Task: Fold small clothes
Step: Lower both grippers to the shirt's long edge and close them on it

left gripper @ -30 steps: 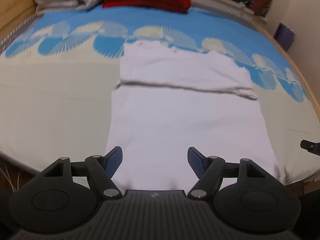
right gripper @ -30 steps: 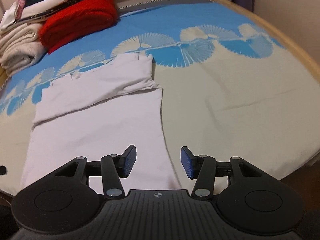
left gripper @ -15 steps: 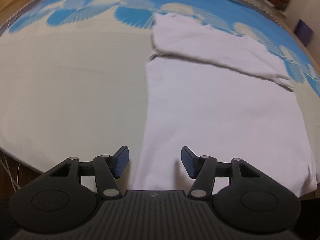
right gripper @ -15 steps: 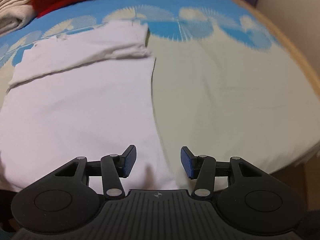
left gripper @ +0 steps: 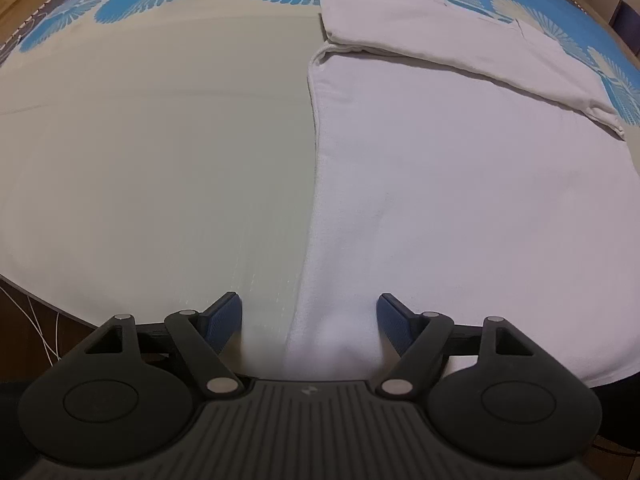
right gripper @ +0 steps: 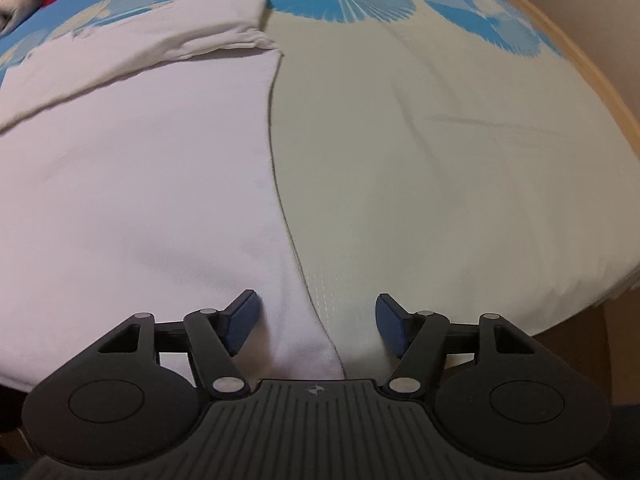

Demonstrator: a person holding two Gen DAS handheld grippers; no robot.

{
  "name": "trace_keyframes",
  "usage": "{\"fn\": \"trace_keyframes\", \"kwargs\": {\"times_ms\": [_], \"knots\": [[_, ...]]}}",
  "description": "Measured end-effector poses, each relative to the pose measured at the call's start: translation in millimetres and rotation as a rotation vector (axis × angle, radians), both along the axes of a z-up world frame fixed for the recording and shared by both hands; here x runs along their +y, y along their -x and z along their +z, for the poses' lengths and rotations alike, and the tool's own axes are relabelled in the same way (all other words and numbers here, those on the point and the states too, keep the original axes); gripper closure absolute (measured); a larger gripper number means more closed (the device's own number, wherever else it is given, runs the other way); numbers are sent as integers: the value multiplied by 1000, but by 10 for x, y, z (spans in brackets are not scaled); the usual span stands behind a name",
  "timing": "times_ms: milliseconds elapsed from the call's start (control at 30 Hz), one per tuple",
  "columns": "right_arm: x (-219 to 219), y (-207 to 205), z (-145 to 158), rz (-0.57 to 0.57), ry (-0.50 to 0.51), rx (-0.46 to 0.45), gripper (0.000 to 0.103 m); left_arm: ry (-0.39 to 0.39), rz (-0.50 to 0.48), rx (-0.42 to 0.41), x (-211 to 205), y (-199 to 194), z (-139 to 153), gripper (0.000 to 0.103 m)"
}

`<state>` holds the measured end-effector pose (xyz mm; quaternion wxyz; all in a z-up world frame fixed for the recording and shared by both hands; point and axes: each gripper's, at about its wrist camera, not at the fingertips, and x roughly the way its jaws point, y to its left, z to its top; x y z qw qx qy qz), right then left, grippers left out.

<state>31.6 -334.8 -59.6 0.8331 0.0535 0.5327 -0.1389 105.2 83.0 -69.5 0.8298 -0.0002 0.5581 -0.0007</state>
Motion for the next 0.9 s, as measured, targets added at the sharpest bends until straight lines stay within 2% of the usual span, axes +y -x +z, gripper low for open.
{"fn": "trace_keyframes", "kwargs": {"times_ms": [67,233,433,533,733,900], "knots": [[-40,-8,-19,-10,-13,2,35,3,-3,-5,-1,4,12,27],[-17,-33,-31,-7,-21,-2,35,27,-53,-37,-45,76,73,64],[22,-51,-17,17,-43,-6,35,37,-52,-36,-64,71,81,65],[25,-48,-16,30,-56,-5,37,56,-30,-21,-22,58,75,62],[-27,-37,0,10,-105,-13,50,129,34,13,158,74,75,62],[-75,-27,-14,-8,-137,-15,53,183,60,45,226,109,61,62]]}}
